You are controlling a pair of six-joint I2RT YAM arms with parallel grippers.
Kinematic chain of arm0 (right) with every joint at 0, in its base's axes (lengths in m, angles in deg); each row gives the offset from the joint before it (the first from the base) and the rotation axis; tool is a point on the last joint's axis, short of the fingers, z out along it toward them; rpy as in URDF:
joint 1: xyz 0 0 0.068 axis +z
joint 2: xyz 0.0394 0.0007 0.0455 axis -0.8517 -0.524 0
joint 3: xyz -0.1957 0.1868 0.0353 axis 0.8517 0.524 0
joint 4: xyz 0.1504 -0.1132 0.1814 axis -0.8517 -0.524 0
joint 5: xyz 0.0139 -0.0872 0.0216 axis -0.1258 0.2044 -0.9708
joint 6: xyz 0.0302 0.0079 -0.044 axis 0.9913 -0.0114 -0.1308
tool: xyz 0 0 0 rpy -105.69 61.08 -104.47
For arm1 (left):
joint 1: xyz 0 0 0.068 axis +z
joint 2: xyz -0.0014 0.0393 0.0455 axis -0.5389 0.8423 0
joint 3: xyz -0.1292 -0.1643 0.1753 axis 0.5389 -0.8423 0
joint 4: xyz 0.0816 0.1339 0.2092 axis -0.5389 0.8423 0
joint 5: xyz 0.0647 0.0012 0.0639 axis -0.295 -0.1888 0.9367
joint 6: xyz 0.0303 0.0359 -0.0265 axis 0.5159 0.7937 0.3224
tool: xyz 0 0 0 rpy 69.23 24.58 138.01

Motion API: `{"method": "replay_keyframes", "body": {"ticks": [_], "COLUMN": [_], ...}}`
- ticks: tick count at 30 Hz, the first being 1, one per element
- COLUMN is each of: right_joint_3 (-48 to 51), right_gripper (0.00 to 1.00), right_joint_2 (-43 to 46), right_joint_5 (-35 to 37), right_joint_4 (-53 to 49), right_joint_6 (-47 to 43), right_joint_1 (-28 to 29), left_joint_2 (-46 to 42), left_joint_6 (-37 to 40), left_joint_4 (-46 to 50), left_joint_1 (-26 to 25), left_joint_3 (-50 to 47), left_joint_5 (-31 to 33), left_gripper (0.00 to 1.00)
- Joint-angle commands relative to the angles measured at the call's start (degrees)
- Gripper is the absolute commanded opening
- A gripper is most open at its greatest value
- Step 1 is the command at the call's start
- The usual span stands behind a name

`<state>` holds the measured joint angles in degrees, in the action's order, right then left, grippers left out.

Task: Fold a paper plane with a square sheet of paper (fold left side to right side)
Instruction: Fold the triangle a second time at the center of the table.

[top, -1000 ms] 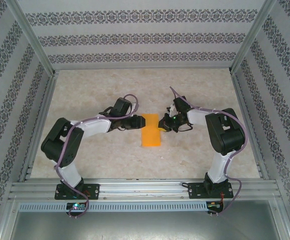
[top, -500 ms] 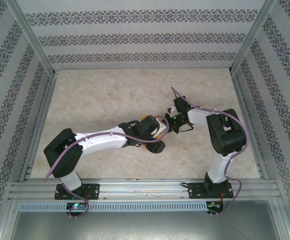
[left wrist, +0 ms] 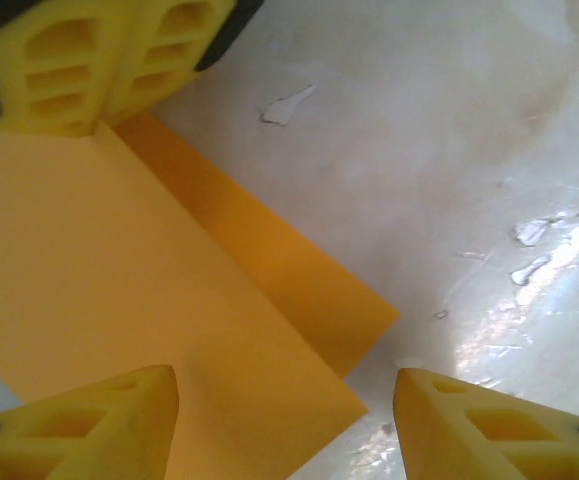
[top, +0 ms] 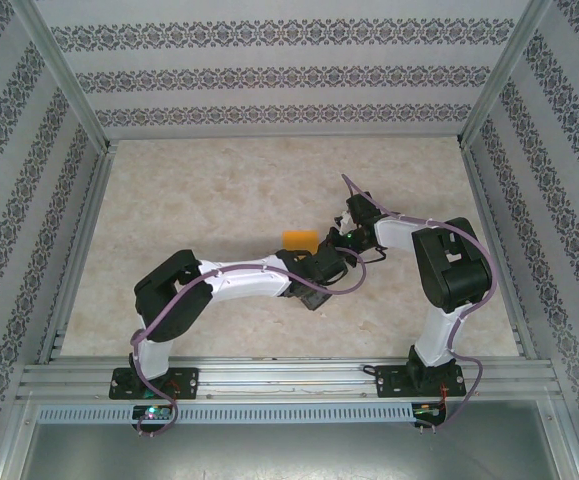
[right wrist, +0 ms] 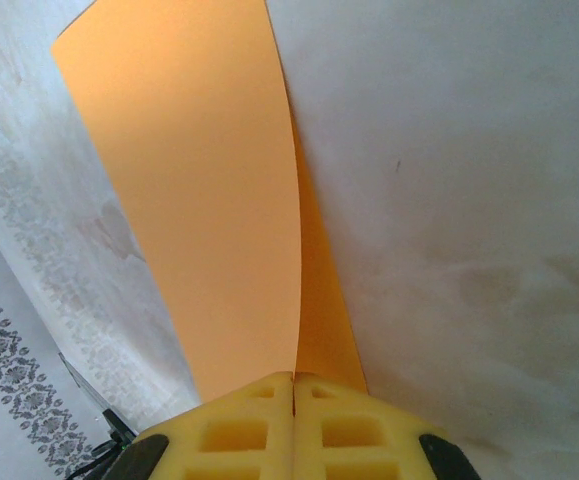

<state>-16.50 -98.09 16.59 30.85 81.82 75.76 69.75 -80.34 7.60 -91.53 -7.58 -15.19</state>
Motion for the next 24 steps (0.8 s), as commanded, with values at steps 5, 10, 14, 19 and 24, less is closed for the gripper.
{"method": "replay_keyframes", "body": {"ticks": [5,10,14,19,24], "right_joint_3": [-0.18,-0.35,-0.75,-1.43,0.70], "right_gripper": [0.00,0.00,0.00,0.17,0.33], "right_joint_2": [1.44,1.40,2.10,5.10,10.53], "right_joint_5": [0.21,0.54,0.92,2.53,5.12], "right_joint_4": [-1.16,-1.39,-1.35,-0.82,-0.26], "right_joint_6": [0.26,0.08,-0.52,-2.12,-4.25], "right_joint_1": [-0.08,-0.09,-0.13,-0.48,-2.51], "left_joint_2": [0.32,-0.97,-2.43,-4.96,-7.52], "left_joint_6": [1.74,1.09,-0.18,-3.72,-8.09], "left_joint_4": [1.85,0.81,-0.28,-2.58,-6.20], "left_joint_1": [-0.50,-0.50,-0.09,2.45,6.14], "left_joint_3": [1.48,0.30,-0.88,-3.28,-6.15], "left_joint_5": [2.33,1.73,0.38,-5.00,-14.07], "left_gripper": [0.35,0.16,0.07,0.00,0.00]}}
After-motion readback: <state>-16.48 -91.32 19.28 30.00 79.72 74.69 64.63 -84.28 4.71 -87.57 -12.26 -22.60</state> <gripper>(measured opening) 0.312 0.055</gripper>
